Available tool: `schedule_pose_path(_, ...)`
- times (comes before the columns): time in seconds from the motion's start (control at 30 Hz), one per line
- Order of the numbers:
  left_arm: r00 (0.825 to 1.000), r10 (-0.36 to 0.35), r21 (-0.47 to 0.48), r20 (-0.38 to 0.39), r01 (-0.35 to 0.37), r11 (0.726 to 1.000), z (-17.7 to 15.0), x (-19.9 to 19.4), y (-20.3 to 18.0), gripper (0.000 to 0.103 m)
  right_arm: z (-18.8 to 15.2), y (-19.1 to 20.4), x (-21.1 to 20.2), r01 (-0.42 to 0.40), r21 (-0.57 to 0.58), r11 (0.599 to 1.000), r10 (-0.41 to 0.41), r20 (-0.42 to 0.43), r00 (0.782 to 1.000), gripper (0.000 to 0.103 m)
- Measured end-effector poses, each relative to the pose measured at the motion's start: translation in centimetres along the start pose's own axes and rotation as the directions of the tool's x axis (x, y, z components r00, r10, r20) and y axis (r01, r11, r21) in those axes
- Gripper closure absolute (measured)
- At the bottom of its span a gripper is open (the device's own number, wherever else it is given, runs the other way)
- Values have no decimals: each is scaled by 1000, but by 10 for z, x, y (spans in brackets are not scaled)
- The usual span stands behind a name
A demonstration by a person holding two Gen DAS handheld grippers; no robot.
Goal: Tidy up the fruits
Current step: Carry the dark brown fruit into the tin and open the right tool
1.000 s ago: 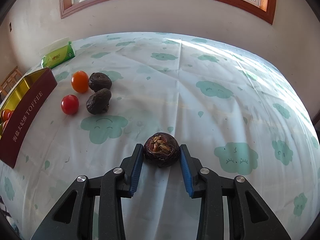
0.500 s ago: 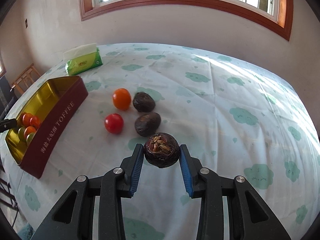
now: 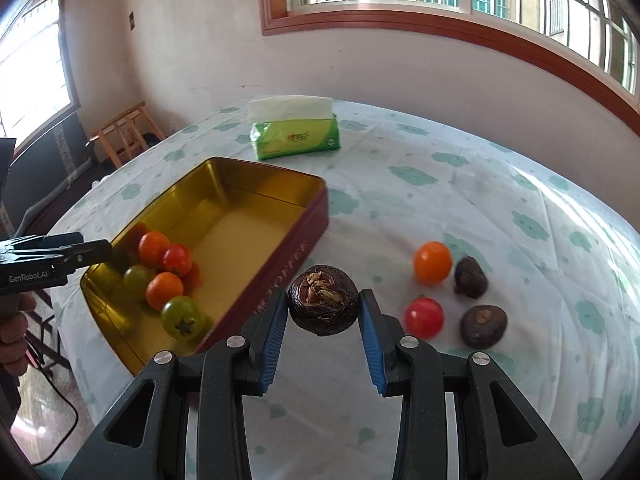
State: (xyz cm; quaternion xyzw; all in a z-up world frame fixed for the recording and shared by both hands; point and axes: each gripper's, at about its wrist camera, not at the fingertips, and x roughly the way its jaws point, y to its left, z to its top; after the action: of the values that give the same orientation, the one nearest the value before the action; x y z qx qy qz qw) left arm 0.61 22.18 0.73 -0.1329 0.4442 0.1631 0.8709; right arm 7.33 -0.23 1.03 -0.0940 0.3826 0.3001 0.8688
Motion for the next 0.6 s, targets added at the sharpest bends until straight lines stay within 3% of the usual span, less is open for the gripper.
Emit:
schedule_pose_path(0.23,1000,19,-38,10,-19,999,0,-2,16,26,15,48,21,-76,-80,994,74,-21,997,66)
schedule_pose_path(0.6,999,51,-69,-4,-52,996,-3,2,41,26,23,73,60,-92,-127,988,81,-90,993,66)
